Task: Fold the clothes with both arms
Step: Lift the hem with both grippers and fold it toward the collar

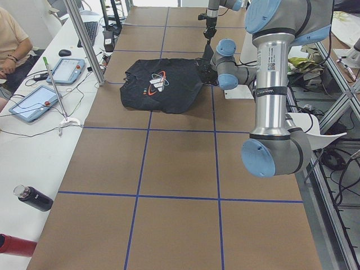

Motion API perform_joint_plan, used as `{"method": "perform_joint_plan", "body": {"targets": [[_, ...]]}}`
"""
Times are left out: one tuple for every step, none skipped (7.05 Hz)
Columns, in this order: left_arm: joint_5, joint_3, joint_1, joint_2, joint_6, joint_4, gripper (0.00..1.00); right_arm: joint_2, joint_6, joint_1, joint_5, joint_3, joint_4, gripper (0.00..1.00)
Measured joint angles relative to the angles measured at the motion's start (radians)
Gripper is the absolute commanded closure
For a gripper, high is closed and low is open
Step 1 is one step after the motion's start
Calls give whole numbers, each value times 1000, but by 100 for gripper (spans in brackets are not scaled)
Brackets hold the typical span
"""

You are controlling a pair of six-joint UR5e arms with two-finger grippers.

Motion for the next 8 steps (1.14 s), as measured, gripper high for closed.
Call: {"method": "perform_joint_plan", "body": {"targets": [[-30,86,-85,-100,67,36,100,102,-60,142,121,-58,-69,100],[-51,168,-158,-172,131,57,100,227,-121,256,203,-116,-190,100],[-61,239,-224,-214,200,63,100,350,-199,339,239,-163,-337,100],[-65,300,-284,-247,259,63,100,451,-282,405,252,-210,-460,100],[-74,347,-333,-273,302,61,100,515,-344,456,255,-259,-528,100],[-88,384,-370,-295,332,58,100,553,-399,496,254,-308,-556,100],[-97,423,-394,-321,349,55,100,587,-444,519,249,-364,-566,100],[-99,477,-410,-364,357,52,100,637,-470,530,243,-440,-567,100]]}}
